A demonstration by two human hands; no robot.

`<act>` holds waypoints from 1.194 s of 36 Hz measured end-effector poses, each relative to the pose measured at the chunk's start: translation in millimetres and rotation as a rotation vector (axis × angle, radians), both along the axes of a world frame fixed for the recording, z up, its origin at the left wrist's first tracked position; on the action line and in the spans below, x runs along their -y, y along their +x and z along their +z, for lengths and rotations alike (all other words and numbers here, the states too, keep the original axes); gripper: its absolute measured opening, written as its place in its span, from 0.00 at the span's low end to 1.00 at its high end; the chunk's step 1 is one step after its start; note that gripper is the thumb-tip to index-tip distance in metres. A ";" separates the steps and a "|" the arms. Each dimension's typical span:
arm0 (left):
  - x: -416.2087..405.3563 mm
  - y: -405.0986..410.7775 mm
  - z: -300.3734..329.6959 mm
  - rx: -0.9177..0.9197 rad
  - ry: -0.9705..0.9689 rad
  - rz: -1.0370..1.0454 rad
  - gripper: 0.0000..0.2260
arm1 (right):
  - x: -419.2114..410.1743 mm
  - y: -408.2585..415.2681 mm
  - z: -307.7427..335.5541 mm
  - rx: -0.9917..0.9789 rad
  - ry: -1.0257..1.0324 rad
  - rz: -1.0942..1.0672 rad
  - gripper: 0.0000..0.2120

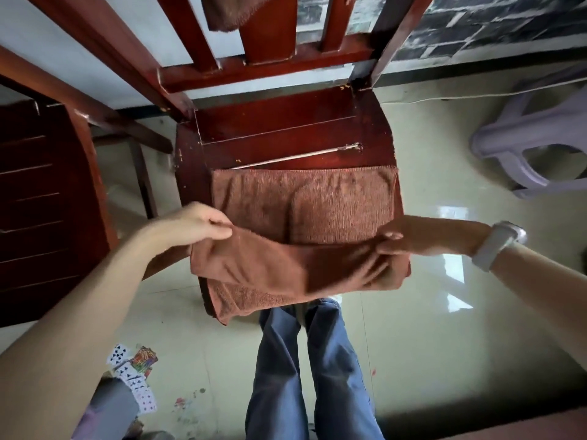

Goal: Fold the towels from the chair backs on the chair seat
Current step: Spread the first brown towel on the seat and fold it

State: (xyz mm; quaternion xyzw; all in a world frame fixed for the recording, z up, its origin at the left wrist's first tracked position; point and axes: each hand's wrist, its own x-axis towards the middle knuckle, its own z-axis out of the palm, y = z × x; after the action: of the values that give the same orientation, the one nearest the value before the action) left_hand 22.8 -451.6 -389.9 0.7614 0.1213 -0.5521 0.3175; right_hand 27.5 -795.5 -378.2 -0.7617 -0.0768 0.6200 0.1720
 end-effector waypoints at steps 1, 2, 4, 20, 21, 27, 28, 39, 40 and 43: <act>0.3 1.7 -7.6 0.155 0.073 0.009 0.05 | 0.3 2.7 -5.0 0.113 -0.018 -0.035 0.14; 1.2 3.4 -15.7 0.321 0.151 0.017 0.05 | 0.3 6.3 -11.8 0.258 -0.058 -0.080 0.11; 3.0 6.5 -30.8 0.617 0.269 0.021 0.06 | 0.3 14.6 -24.9 0.579 -0.151 -0.208 0.07; 0.5 34.1 -61.5 0.842 0.265 -0.250 0.08 | -1.8 36.3 -64.3 0.784 -0.177 -0.170 0.13; -0.9 34.9 -59.4 0.858 0.264 -0.246 0.07 | -0.8 36.7 -63.6 0.780 -0.157 -0.197 0.13; -7.8 27.2 -37.5 0.925 0.228 -0.192 0.07 | 8.4 34.0 -46.4 0.774 -0.124 -0.176 0.10; -10.0 24.4 -32.7 0.921 0.228 -0.184 0.07 | 10.5 32.3 -41.0 0.775 -0.129 -0.165 0.10; -11.9 -38.9 57.7 0.878 0.190 -0.106 0.07 | 18.1 -32.1 54.3 0.836 -0.124 -0.216 0.11; -10.5 -47.6 70.4 0.882 0.190 -0.083 0.07 | 16.8 -40.5 65.1 0.848 -0.117 -0.261 0.11; -5.2 -70.8 111.1 0.910 0.209 -0.031 0.07 | 14.4 -63.2 102.6 0.882 -0.108 -0.399 0.09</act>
State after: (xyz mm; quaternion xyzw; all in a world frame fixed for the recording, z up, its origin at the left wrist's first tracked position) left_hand -48.1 -446.4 -278.8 0.9558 0.0131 -0.1517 0.2516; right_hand -35.6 -809.9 -275.6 -0.9595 0.0376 0.1961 0.1988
